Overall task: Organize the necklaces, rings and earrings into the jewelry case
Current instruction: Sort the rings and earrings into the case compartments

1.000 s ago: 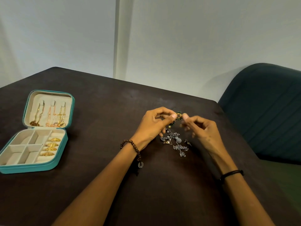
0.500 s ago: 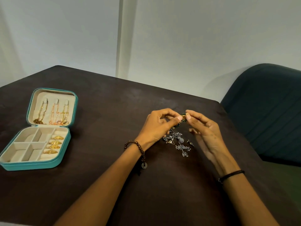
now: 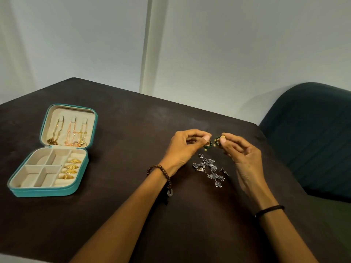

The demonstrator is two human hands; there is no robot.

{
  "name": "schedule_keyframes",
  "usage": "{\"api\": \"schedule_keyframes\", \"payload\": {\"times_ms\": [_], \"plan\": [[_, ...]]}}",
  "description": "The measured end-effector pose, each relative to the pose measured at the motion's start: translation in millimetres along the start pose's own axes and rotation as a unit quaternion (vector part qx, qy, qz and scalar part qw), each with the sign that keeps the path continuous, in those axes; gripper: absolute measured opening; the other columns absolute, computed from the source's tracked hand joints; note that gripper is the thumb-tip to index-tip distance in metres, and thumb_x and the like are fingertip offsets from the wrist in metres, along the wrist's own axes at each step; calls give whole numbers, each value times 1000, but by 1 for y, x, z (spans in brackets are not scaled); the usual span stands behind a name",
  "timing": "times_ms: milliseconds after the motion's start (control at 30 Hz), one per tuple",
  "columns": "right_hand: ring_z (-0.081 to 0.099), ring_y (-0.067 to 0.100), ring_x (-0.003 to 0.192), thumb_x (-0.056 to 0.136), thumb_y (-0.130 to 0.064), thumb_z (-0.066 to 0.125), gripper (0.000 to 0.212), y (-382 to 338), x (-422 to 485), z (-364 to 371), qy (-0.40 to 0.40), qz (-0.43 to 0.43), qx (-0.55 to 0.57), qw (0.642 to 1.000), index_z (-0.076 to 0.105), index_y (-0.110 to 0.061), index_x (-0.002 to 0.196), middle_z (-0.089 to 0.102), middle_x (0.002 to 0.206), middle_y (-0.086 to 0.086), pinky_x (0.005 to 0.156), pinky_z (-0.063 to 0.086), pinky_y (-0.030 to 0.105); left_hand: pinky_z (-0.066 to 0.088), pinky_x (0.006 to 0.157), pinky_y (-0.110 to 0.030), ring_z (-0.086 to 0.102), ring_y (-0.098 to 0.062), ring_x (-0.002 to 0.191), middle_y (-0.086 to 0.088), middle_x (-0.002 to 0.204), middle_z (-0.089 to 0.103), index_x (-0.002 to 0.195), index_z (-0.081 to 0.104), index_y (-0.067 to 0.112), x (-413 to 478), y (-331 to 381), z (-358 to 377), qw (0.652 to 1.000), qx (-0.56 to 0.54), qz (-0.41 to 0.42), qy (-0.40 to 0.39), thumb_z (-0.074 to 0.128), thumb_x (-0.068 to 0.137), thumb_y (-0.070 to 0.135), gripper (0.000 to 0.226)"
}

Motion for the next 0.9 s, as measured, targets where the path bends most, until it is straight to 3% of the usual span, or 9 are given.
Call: {"api": "schedule_keyframes", "payload": {"times_ms": [100, 233, 367, 500, 767, 833, 900], "plan": [[72, 16, 93, 85, -8, 76, 26, -2, 3, 6, -16, -4, -22, 1000, 74, -4, 111, 77, 101, 13, 77, 57, 20, 56, 84, -23, 69, -8, 90, -2, 95, 77, 104, 78, 12, 3, 1, -8, 999, -22, 4, 27, 75, 88, 18, 17], [72, 12, 83, 84, -6, 76, 25, -4, 13, 28, -75, 0, -52, 996, 74, -3, 109, 77, 89, 9, 75, 58, 19, 54, 73, -18, 68, -6, 79, -3, 87, 75, 103, 77, 8, 6, 2, -21, 998, -37, -15, 57, 76, 88, 14, 16], [73, 11, 76, 86, -5, 76, 20, 7, 34, 64, -121, 14, -98, 988, 73, -4, 106, 76, 81, 4, 72, 58, 20, 58, 76, -20, 71, -8, 81, -2, 88, 76, 99, 78, 13, 12, -1, -48, 985, 88, -10, 146, 74, 90, 19, 12], [75, 14, 76, 89, -6, 74, 17, 20, 50, 101, -157, 5, -162, 974, 72, -3, 106, 77, 85, 12, 69, 56, 19, 52, 68, -8, 69, -5, 81, -1, 88, 76, 98, 78, 14, 14, -9, -74, 961, 179, -20, 208, 72, 91, 19, 10], [72, 8, 69, 90, -6, 73, 11, 32, 63, 131, -186, 12, -260, 947, 74, -9, 100, 75, 84, 6, 69, 59, 22, 54, 86, -32, 70, -14, 91, 4, 91, 77, 95, 77, 25, 16, -9, -90, 923, 291, -56, 246, 71, 91, 29, 8], [70, 6, 75, 89, -10, 75, 12, 35, 65, 132, -186, 6, -291, 938, 75, -12, 100, 76, 86, 3, 70, 56, 15, 51, 91, -39, 70, -16, 91, 5, 88, 76, 92, 76, 28, 18, -10, -90, 916, 308, -58, 249, 70, 91, 32, 8], [69, 2, 78, 89, -12, 76, 12, 37, 66, 131, -184, 6, -301, 936, 76, -15, 101, 76, 87, -1, 69, 52, 8, 43, 94, -33, 68, -14, 93, 7, 89, 76, 93, 75, 29, 19, -10, -90, 907, 328, -65, 255, 69, 92, 34, 8]]}}
Point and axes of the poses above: each hand's wrist, its own x-axis towards the middle knuckle, its own z-axis out of the palm, y = z × x, the point moved 1 cm from there along x, towards the middle knuckle
